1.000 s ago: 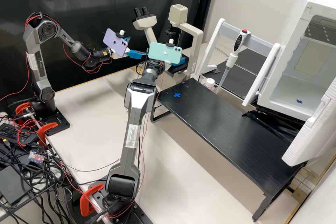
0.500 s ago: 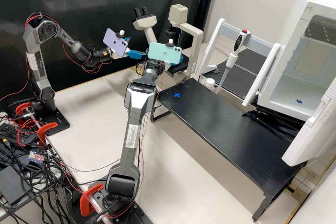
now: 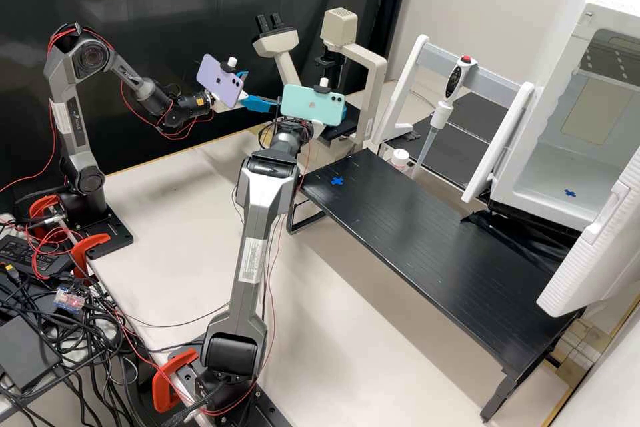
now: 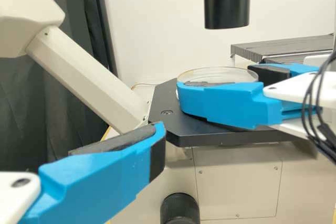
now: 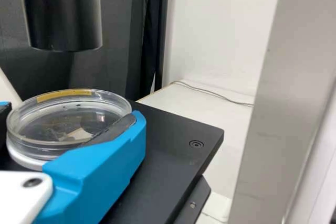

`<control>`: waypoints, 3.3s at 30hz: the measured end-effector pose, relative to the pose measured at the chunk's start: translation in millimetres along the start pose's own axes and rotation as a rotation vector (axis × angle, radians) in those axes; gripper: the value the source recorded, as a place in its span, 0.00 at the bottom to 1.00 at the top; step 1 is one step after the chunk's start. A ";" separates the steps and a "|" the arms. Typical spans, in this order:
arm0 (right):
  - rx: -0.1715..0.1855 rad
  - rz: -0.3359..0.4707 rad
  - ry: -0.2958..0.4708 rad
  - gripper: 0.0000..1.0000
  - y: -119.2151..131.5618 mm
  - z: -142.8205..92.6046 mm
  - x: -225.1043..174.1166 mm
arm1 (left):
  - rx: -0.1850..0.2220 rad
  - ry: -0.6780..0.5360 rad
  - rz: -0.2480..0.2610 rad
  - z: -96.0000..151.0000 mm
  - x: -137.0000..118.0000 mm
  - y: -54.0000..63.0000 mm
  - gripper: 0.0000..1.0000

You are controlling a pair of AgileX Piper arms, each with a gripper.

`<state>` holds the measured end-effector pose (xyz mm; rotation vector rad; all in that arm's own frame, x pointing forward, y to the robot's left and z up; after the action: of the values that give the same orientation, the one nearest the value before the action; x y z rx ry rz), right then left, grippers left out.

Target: Move the petri dish to the bench

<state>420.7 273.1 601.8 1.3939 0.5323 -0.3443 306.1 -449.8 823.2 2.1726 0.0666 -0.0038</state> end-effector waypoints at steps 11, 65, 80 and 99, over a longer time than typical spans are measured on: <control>0.011 0.036 -0.011 0.00 -3.1 6.2 -9.8 | 0.000 0.000 0.000 0.0 0.0 0.0 1.00; -0.018 0.318 0.100 0.00 -7.7 155.2 -225.7 | 0.000 0.000 0.000 0.0 0.0 0.0 1.00; -0.030 0.322 0.124 1.00 -23.2 160.4 -237.9 | 0.000 0.000 0.000 0.0 0.0 0.0 1.00; -0.030 0.520 0.140 1.00 -4.3 172.3 -312.0 | 0.000 0.000 0.000 0.0 0.0 0.0 1.00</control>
<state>183.8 78.1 783.2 1.4769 0.2698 0.1808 306.1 -449.8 823.2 2.1726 0.0666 -0.0038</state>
